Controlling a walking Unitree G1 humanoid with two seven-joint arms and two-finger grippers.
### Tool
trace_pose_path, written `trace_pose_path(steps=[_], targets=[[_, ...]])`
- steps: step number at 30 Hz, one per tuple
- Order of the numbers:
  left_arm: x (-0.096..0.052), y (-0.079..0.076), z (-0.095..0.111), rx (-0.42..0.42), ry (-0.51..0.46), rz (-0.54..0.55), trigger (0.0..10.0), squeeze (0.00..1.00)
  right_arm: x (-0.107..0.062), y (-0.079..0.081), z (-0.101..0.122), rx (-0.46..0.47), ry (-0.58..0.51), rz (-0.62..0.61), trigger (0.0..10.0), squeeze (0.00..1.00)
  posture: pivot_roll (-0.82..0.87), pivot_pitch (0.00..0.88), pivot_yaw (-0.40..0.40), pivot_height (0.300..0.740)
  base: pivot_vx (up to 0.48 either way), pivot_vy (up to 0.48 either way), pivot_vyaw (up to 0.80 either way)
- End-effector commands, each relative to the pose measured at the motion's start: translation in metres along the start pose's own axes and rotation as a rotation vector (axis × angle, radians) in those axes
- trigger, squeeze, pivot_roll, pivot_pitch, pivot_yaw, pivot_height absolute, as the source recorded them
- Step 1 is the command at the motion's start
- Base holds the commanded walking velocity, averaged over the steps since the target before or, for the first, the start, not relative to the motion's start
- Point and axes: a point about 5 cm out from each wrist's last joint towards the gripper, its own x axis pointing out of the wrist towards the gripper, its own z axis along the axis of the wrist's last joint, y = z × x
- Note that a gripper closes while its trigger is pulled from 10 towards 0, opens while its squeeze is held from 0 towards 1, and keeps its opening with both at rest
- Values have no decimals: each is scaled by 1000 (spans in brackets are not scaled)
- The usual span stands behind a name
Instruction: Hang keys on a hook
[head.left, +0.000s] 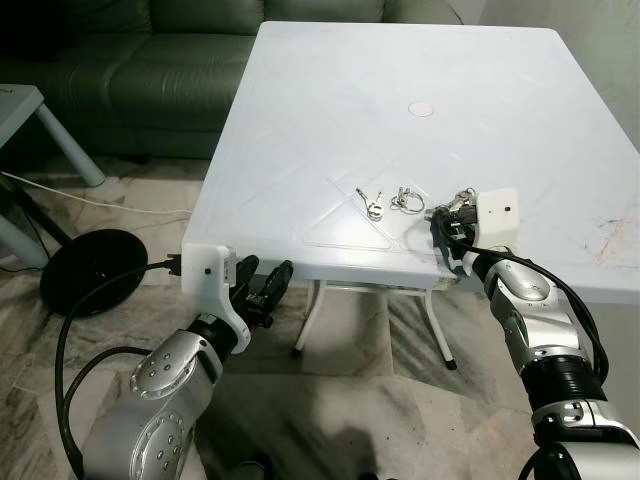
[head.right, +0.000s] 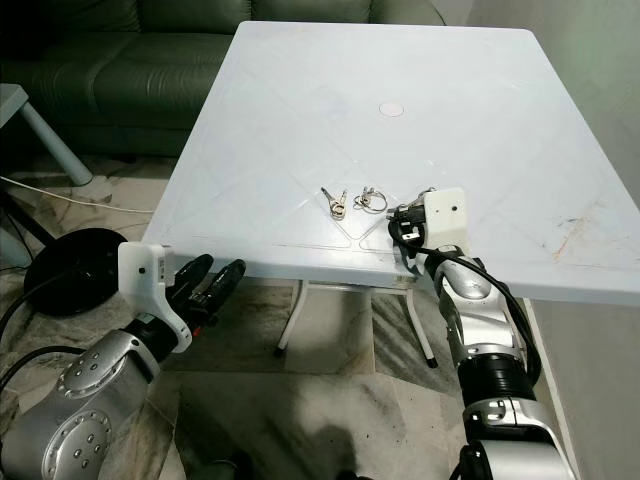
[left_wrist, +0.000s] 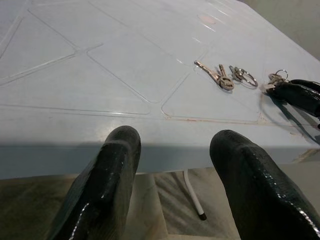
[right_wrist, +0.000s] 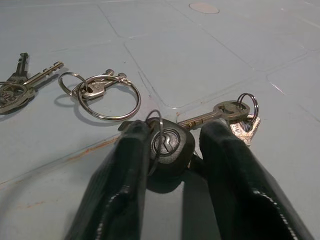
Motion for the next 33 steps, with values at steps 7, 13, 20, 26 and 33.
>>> trace_pose_path(steps=[7,13,20,26,33], targets=[[-3,-2,1,7,2,-9,10000,0,-5,-1,-7,52,20,25,10000,0,252,258,19,740,0,0,0],[-3,-3,1,5,3,-9,10000,0,-5,-3,-5,103,10,27,10000,0,253,258,18,740,0,0,0],[-3,-4,1,1,3,-10,10000,0,-7,-9,-3,120,-4,28,10000,0,254,254,17,740,0,0,0],[-3,-4,1,-1,2,-9,10000,0,-8,-11,-2,126,-11,46,10000,0,254,252,16,740,0,0,0],[-3,-5,1,-3,1,-8,10000,0,-10,-13,-1,103,-26,35,0,0,254,251,15,740,0,0,0]])
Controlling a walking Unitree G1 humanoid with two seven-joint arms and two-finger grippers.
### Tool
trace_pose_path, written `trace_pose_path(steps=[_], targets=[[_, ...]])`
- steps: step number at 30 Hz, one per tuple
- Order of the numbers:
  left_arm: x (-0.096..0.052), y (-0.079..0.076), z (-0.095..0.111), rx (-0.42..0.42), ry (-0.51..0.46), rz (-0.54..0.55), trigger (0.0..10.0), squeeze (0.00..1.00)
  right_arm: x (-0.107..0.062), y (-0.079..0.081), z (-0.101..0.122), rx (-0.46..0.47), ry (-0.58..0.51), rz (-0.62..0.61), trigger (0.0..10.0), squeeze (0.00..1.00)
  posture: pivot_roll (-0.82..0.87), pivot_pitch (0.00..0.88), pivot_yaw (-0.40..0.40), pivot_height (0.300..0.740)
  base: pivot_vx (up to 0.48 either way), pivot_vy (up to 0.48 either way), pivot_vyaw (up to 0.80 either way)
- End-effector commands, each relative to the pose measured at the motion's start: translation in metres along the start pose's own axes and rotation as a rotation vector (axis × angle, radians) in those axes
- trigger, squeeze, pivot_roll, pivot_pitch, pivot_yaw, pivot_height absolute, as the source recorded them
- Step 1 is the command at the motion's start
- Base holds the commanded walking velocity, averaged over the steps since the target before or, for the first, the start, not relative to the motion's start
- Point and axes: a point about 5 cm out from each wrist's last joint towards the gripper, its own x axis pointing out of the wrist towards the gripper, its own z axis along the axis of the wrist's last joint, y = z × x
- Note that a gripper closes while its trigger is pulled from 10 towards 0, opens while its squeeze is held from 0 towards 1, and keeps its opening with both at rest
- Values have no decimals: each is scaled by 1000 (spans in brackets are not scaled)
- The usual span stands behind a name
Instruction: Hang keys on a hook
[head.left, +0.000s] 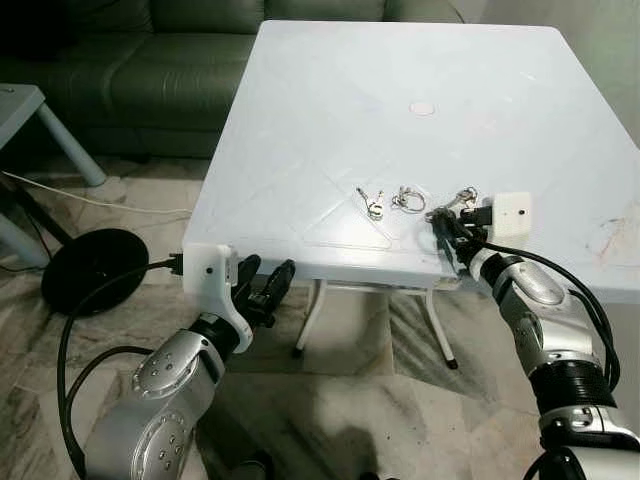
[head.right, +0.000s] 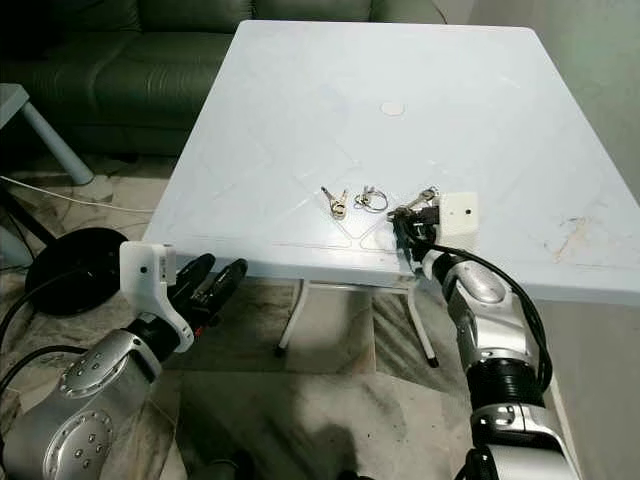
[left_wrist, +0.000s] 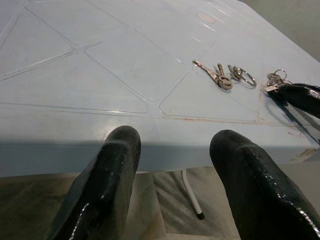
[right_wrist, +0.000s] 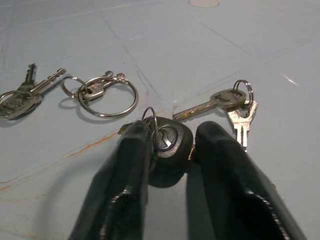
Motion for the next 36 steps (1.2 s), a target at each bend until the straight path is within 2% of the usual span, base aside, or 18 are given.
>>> trace_pose_path(steps=[1,14,26,36], targets=[[-3,-3,1,6,0,-6,10000,0,-3,-3,1,-11,-15,0,0,0,254,251,15,740,0,0,0],[-3,-2,2,1,-4,1,10000,0,-4,-2,1,-22,-18,10,0,0,255,255,13,740,0,0,0],[-1,-1,2,2,-9,8,10000,0,-3,-3,4,6,-30,-6,0,0,253,253,10,740,0,0,0],[2,2,0,2,-17,17,10000,0,1,-5,23,100,-109,-62,0,0,247,234,8,740,0,0,0]])
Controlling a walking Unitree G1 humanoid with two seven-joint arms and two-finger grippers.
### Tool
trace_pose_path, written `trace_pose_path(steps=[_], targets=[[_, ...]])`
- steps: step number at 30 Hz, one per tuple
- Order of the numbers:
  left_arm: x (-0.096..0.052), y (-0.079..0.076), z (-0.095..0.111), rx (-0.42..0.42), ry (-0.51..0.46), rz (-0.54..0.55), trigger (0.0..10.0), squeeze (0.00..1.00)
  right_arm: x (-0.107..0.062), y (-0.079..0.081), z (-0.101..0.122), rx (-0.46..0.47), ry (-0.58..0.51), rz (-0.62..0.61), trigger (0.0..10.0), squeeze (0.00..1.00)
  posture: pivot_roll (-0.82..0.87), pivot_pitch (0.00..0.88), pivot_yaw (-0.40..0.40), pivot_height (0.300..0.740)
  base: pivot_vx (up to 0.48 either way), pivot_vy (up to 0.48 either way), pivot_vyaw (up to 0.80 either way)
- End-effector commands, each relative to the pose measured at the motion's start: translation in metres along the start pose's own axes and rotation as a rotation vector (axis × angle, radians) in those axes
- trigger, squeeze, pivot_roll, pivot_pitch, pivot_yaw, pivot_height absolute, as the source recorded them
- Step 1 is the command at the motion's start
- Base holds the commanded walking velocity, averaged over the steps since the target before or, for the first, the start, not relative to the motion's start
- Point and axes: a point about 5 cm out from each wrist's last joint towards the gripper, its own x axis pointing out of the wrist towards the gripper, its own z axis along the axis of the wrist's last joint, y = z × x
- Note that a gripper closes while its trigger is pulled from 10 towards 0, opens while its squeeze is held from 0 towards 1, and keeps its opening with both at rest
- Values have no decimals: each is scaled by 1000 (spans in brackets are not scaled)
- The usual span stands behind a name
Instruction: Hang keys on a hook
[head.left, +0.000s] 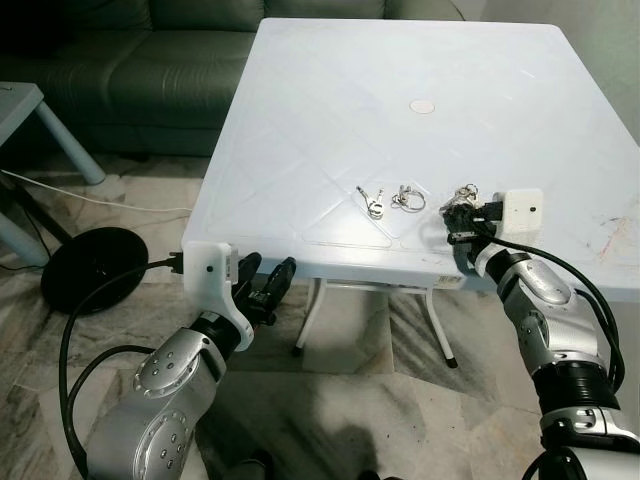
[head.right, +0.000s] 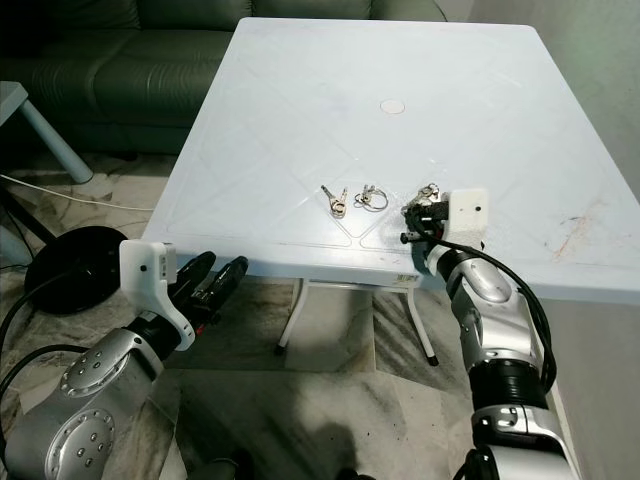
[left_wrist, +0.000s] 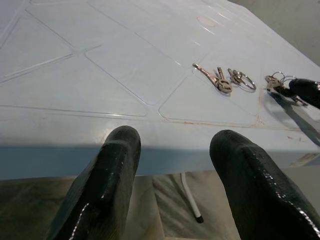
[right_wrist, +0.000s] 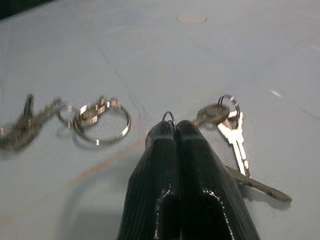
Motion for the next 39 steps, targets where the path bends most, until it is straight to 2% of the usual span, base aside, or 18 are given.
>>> trace_pose_path(steps=[1,3,9,12,13,14,16,18,19,23,25,28,34,39], targets=[[1,2,-1,7,-2,17,10000,0,2,-2,16,33,-61,-33,0,0,245,228,6,740,0,0,0],[2,3,-1,8,-8,20,10000,0,3,-2,24,67,-91,-48,0,0,243,221,6,740,0,0,0],[7,3,1,11,-28,24,10000,0,4,1,37,76,-143,-83,0,0,232,202,1,740,0,0,0],[11,5,3,0,-55,45,10000,0,2,6,43,42,-178,-99,275,0,223,186,-3,740,0,0,0],[12,6,3,-4,-57,50,10000,0,1,6,44,32,-183,-105,9412,0,223,182,-4,740,0,0,0],[14,8,4,-2,-65,58,10000,0,0,8,47,-3,-206,-114,10000,0,219,174,-5,740,0,0,0],[15,9,4,3,-75,60,10000,0,-1,9,49,-24,-223,-119,10000,0,219,171,-5,740,0,0,0],[15,10,5,12,-86,62,10000,0,-2,11,48,-2,-225,-108,10000,0,216,158,-6,740,0,0,0],[16,13,7,5,-110,73,10000,0,-9,17,46,46,-253,-71,10000,0,213,141,-7,740,0,0,0],[17,17,7,-7,-128,84,10000,0,-21,28,40,62,-288,10,10000,0,211,115,-12,740,0,0,0],[17,20,7,-8,-152,90,10000,0,-29,32,34,120,-293,28,10000,0,209,95,-15,740,0,0,0],[16,25,5,-14,-170,106,10000,0,-37,38,21,85,-264,46,10000,0,205,75,-16,740,0,0,0],[17,35,-4,-3,-179,150,10000,0,-51,38,-1,80,-203,29,10000,0,204,37,-21,740,0,0,0],[20,39,-4,4,-187,165,10000,0,-52,34,-4,77,-193,16,10000,0,206,25,-25,740,0,0,0]])
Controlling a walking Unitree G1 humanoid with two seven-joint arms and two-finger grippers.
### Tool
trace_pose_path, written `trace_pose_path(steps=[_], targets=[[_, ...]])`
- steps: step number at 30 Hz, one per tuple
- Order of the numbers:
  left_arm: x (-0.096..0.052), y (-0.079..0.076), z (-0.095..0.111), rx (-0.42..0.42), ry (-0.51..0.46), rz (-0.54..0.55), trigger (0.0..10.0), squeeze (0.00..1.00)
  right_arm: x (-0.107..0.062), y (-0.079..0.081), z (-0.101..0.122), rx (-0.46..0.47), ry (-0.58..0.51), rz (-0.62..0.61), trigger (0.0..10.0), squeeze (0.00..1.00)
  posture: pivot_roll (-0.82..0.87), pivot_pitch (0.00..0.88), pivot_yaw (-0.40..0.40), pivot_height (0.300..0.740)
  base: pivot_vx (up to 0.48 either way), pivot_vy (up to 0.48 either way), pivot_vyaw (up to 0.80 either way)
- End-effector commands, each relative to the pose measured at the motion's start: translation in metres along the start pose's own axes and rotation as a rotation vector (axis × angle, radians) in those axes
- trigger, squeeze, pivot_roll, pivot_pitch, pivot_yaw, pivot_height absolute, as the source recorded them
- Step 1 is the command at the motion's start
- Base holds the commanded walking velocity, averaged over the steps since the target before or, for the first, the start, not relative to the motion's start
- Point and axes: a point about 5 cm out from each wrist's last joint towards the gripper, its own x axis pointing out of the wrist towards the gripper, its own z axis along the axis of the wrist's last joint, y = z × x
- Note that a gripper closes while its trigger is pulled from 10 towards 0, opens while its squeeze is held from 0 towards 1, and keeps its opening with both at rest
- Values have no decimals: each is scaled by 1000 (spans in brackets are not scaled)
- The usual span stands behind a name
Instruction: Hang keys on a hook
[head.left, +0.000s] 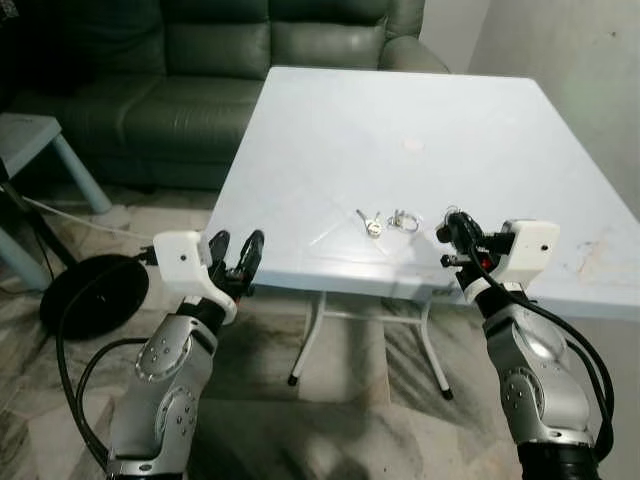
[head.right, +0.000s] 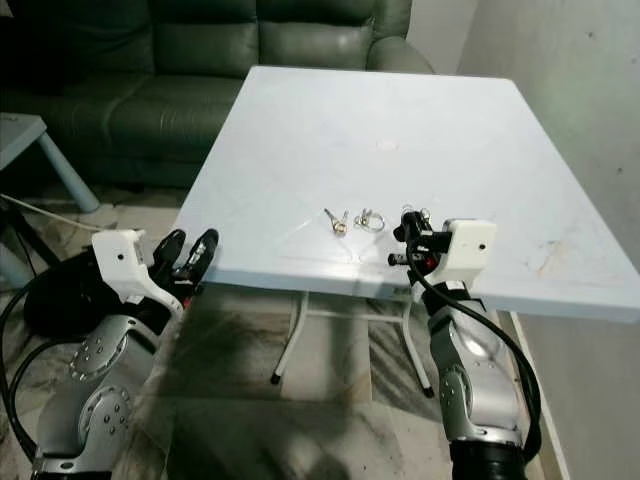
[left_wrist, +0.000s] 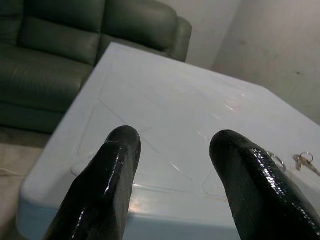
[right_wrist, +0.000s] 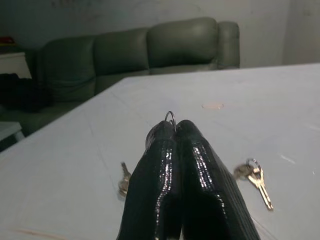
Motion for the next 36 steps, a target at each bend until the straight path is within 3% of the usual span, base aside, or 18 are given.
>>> trace_pose_path(steps=[1,8,22,36], targets=[[1,3,1,11,-10,8,10000,0,-1,-2,5,-20,-19,-6,10000,0,206,25,-25,740,0,0,0],[8,9,3,19,-41,29,10000,0,8,-6,6,-24,-18,-37,10000,0,211,0,-30,740,0,0,0],[15,13,4,8,-62,40,10000,0,10,-6,2,-24,-4,-27,10000,0,207,0,-31,740,0,0,0],[23,18,1,13,-73,52,10000,0,9,-10,-7,-98,22,-28,10000,0,206,0,-28,740,0,0,0]])
